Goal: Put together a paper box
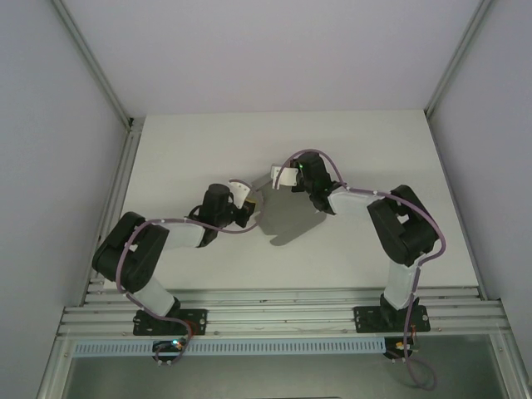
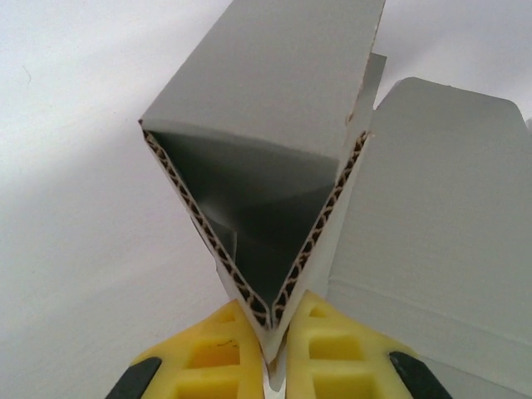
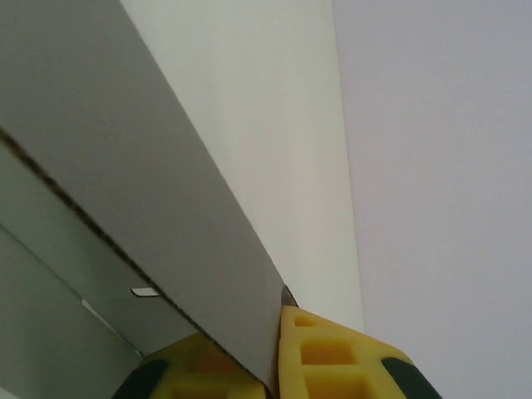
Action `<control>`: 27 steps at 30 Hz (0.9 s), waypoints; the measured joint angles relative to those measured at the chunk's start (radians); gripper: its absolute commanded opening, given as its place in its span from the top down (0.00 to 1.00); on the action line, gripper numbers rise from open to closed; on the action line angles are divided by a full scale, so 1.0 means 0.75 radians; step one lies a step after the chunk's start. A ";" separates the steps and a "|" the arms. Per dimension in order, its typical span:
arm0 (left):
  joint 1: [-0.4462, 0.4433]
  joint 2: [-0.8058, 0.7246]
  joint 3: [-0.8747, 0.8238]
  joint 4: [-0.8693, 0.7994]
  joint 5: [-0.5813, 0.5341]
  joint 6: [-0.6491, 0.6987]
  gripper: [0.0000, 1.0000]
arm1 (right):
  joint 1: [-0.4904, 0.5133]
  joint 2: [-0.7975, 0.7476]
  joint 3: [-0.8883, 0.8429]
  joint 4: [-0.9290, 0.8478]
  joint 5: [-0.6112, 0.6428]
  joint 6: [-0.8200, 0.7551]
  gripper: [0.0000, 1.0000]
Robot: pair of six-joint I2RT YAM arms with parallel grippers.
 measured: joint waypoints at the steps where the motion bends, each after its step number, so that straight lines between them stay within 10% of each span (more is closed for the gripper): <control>1: 0.000 0.002 0.002 0.003 -0.001 0.000 0.86 | 0.006 -0.005 -0.015 0.017 0.016 -0.013 0.96; 9: 0.002 0.039 0.027 0.014 0.016 -0.038 0.58 | 0.083 -0.072 -0.100 0.032 0.207 -0.037 1.00; 16: 0.002 0.057 0.042 0.014 0.019 -0.041 0.64 | 0.162 -0.111 -0.127 -0.013 0.363 -0.016 1.00; 27: -0.002 0.098 0.047 0.054 -0.079 -0.045 0.46 | 0.221 -0.129 -0.152 -0.026 0.466 0.047 1.00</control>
